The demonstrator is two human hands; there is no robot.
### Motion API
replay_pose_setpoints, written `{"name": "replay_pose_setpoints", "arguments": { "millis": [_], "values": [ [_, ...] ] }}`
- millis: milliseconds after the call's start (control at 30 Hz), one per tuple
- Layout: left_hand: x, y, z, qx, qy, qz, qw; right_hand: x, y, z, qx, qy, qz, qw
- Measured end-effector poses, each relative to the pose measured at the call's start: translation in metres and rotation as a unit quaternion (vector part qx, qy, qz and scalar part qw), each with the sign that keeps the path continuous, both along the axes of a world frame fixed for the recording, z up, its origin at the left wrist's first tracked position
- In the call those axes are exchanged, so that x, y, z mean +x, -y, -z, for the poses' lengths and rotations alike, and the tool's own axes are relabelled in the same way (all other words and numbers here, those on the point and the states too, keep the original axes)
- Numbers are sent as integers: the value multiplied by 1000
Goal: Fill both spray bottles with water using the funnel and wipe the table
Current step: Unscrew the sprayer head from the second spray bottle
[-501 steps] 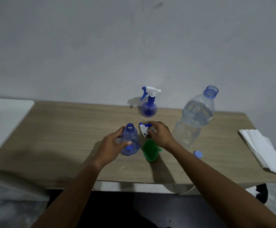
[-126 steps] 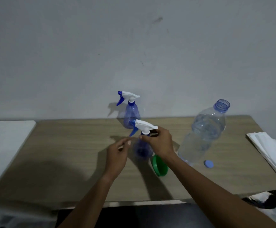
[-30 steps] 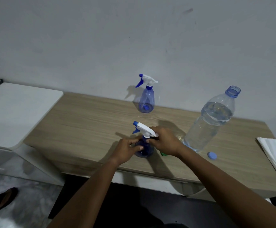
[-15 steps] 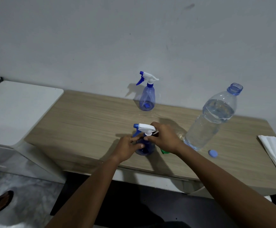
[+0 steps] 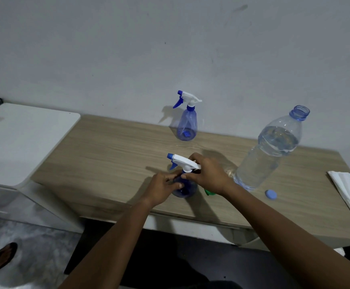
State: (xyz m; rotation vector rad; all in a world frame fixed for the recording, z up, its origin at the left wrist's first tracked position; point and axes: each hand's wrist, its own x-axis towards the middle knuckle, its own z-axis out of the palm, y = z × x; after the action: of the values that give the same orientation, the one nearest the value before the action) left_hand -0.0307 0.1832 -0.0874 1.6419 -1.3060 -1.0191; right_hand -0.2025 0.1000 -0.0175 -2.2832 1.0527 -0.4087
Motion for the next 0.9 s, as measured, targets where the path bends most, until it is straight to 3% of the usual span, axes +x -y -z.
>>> {"name": "replay_pose_setpoints", "arguments": {
  "millis": [167,267,467,567,733,900],
  "values": [
    [-2,-1,-4,-3,0,0,1000,-7,3,2,49,40,-6,998],
    [-1,0,-4,-6,-1,0,1000,-8,3,-4,134,133,13,982],
    [2,2,-9,9,13,14,1000,-4,9,-37,206,313,88,923],
    [1,2,-17,17,41,2,999,-3,14,-52,233,331,94,910],
    [-5,5,-20,-5,93,-8,996,1,20,-70,206,315,88,922],
    [-7,12,-17,-15,125,-24,992,8,37,-102,194,368,88,905]
  ]
}}
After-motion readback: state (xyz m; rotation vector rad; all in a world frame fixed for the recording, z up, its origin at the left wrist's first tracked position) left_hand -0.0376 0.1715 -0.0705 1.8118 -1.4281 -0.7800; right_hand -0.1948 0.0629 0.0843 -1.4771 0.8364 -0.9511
